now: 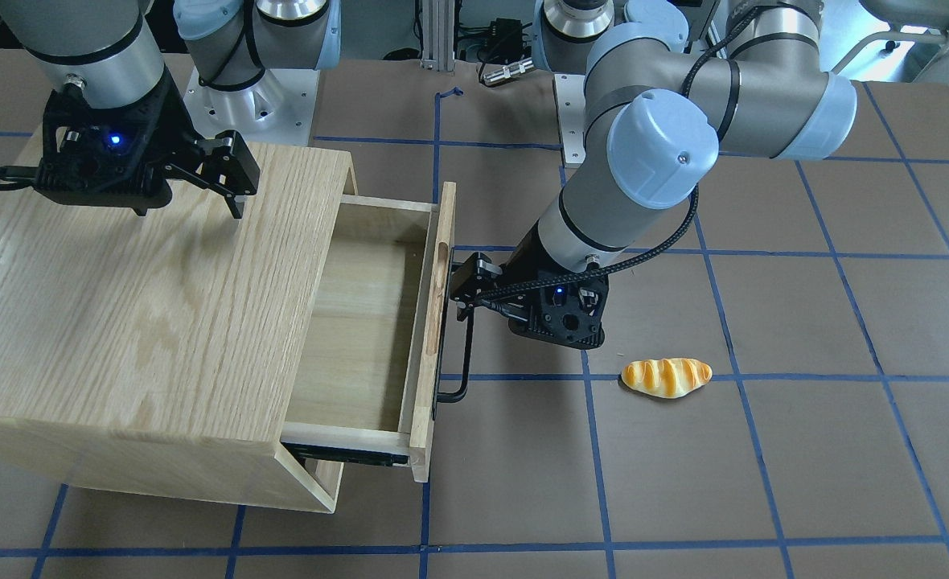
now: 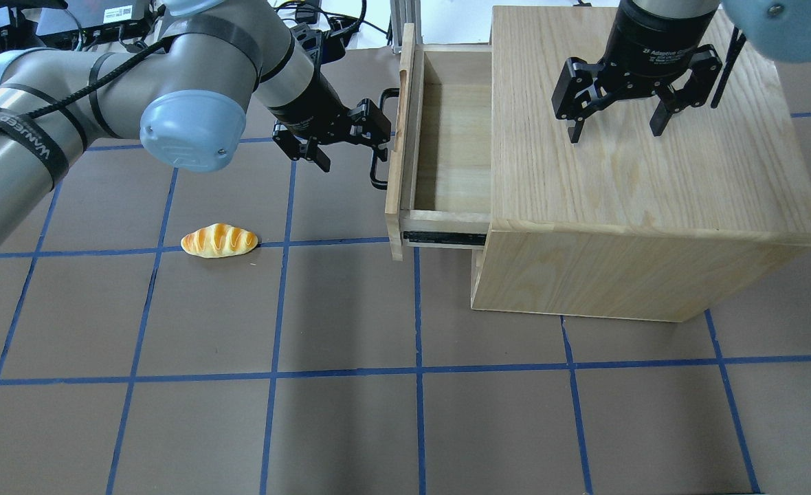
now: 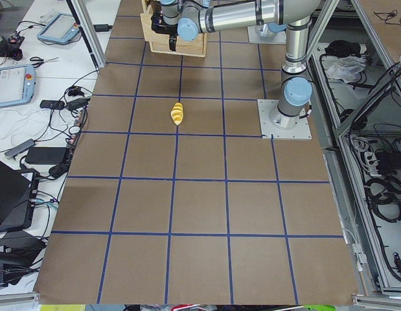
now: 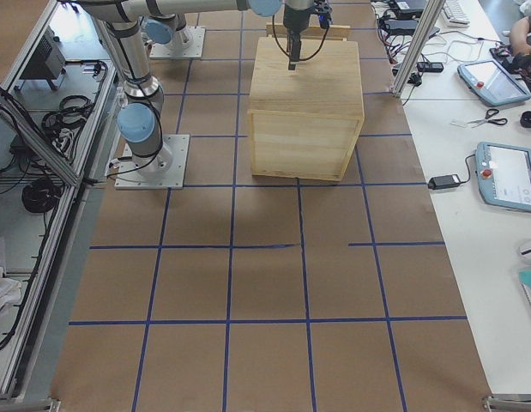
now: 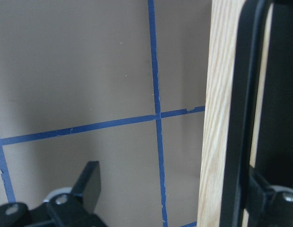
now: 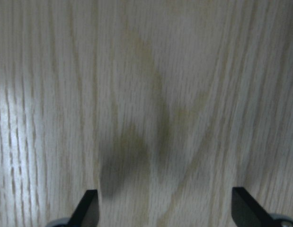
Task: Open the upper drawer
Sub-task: 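Pull the handle with the left gripper away from the cabinet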
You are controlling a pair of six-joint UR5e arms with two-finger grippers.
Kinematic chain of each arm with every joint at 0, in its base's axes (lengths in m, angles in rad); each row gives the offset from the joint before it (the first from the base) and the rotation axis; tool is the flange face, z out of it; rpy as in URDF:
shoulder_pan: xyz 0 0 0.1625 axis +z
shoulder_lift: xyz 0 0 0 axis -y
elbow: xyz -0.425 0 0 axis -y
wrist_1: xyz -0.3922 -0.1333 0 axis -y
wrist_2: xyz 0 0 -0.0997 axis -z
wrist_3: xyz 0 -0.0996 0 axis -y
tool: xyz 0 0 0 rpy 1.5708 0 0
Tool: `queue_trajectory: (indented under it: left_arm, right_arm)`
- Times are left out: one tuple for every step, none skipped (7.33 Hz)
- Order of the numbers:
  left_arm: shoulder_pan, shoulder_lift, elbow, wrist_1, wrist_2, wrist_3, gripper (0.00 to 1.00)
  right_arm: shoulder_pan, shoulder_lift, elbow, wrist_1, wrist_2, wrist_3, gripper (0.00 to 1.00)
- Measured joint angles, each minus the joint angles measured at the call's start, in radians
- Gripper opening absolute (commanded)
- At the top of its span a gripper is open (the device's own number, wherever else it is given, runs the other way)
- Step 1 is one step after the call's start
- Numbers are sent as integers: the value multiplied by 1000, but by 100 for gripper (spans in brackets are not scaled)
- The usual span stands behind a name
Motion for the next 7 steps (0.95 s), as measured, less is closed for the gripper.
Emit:
queue_trajectory:
  left_arm:
    - [16, 2, 0, -13, -1, 3, 100]
    - [29, 4, 0, -26, -1, 9, 100]
    - [37, 6, 0, -34, 2, 11, 100]
    - [47, 10, 0, -42, 9, 17, 100]
    - [57, 12, 1, -53, 19, 28, 100]
    - [64, 14, 1, -62, 26, 35, 100]
    - [68, 16, 1, -67, 35, 38, 100]
  right_arm:
    - [-1, 0, 0, 0, 0, 0, 100]
    - [-1, 0, 0, 0, 0, 0, 100]
    - [-1, 0, 0, 0, 0, -1, 100]
    - [0, 0, 0, 0, 0, -1, 100]
    - [0, 0, 0, 0, 0, 0, 100]
    - [0, 0, 0, 0, 0, 0, 100]
    - [0, 0, 0, 0, 0, 0, 100]
